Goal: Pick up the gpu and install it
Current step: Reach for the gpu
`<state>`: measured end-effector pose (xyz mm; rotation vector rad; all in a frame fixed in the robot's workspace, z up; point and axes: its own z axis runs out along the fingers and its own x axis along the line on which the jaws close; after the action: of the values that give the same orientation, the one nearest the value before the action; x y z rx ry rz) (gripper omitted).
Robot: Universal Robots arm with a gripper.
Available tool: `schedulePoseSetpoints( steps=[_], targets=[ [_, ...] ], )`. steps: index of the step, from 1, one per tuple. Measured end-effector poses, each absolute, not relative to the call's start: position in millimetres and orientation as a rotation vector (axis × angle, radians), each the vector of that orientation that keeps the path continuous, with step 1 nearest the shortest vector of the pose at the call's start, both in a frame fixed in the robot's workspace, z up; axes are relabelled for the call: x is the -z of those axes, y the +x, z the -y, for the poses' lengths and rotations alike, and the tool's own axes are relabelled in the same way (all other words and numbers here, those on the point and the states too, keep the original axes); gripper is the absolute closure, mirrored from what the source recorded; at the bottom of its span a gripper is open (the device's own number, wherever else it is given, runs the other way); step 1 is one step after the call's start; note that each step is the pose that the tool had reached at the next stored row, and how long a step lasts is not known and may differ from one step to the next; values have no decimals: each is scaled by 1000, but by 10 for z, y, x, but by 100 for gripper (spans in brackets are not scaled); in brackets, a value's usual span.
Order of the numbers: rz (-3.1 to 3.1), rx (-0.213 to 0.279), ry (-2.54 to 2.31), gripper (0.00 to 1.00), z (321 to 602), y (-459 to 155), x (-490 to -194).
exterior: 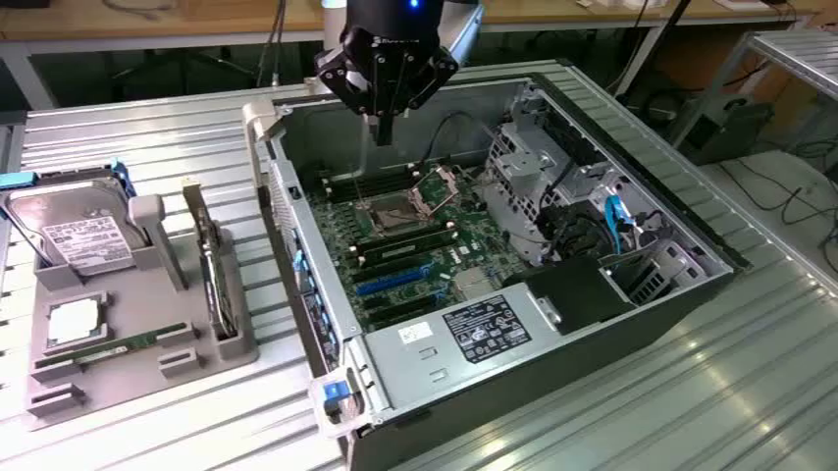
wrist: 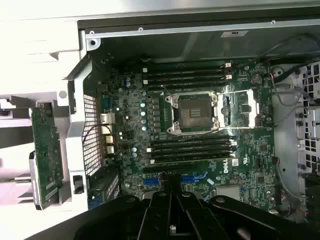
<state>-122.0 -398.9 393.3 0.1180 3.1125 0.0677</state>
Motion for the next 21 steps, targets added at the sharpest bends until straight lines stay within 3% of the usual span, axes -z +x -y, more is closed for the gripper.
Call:
schedulePoseSetpoints(
  steps=[8,21],
  targets=[
    [-3112,-68,118,89,3990,-1225,-3933],
    [-3110,-66,117,89,4092,-1950,-3902]
  ],
)
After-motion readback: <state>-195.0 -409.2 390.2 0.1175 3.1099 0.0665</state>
